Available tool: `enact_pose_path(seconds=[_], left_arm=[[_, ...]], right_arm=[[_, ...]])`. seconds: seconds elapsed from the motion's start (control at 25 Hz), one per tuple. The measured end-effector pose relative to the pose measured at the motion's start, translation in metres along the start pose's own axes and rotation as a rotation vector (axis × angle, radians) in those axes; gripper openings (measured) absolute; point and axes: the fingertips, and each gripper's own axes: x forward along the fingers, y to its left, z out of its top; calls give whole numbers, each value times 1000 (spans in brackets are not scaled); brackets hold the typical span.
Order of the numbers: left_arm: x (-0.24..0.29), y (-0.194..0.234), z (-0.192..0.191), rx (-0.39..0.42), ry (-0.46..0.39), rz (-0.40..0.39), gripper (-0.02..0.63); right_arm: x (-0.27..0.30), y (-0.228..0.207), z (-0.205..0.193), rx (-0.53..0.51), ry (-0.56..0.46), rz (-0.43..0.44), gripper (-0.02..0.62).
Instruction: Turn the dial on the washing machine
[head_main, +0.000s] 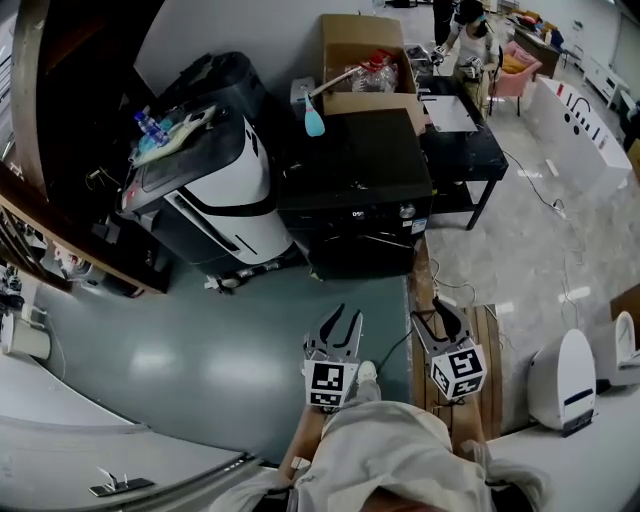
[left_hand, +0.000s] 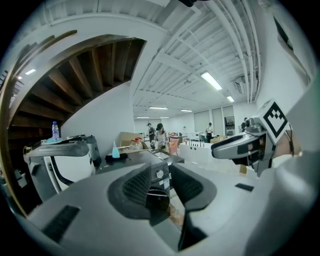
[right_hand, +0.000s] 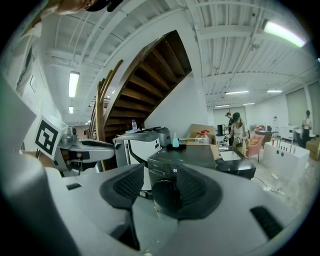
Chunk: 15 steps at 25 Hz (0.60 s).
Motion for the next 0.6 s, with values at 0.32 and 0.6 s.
enact_pose_path(seconds=[0.32, 0.6], left_arm=[[26, 23, 7, 5, 3, -27, 130], [51, 46, 15, 12, -10, -66, 130]], right_arm=[[27, -9, 7, 9, 19, -22, 199], [56, -13, 19, 16, 20, -44, 195]])
